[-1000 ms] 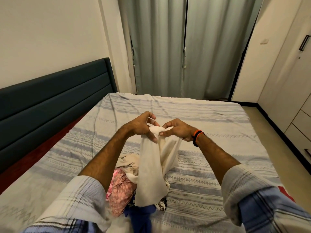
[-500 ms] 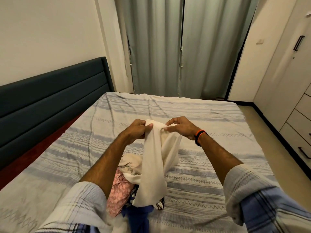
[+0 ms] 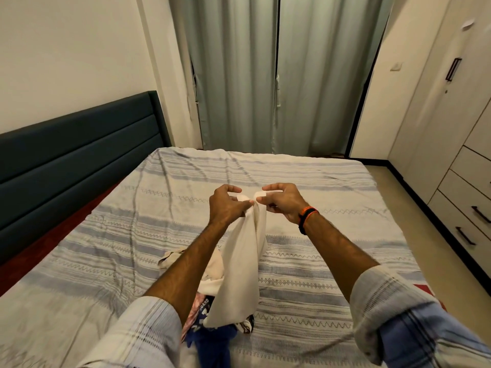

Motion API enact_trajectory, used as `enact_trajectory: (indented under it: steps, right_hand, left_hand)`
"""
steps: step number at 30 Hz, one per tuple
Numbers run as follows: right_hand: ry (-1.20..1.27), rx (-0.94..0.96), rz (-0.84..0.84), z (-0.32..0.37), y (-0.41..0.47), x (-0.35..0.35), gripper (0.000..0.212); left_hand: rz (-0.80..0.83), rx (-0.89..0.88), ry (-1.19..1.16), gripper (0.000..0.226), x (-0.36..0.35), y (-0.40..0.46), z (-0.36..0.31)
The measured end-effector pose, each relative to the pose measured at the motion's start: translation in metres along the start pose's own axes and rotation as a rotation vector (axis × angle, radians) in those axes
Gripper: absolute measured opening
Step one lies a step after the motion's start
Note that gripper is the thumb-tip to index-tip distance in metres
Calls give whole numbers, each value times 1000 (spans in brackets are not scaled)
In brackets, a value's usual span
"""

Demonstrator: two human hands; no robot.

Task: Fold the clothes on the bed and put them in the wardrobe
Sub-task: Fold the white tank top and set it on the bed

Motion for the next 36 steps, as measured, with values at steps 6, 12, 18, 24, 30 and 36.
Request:
enact_trajectory:
  steps: [6,12,18,24,30,36]
  right_hand:
    - [-170,165,-166,6,-3,-9,35]
    - [-295,335,-172,17,-17,-17,28]
    - [-347,450,-163,22,-23,-22,24]
    - [-394,467,-103,20,-24,-25,34]
    - [-394,474,-63,21,-25,-24,42]
    - [-471,532,-114,18,-18,-24,33]
  left_hand:
    - [-51,-3,23,48,-1,-6,-3]
    - [-44,1,48,44,4,-8,-7]
    - [-101,-13,9,33,8,-7,-1]
    - [-109,-81,13,57,11,-11,-8]
    - [-28,-108,-11,69,9,-16,-17]
    - [42,-145,12,65,8,-10,-11]
Point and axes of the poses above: each hand's wrist, its own y-axis towards the middle knuckle, its own x-axis out of the back of the hand, z = x × y, the point moved 4 cm from there along y, towards the middle knuckle, and after that the axes turned 13 degrees about -z, right-handed, at the moved point
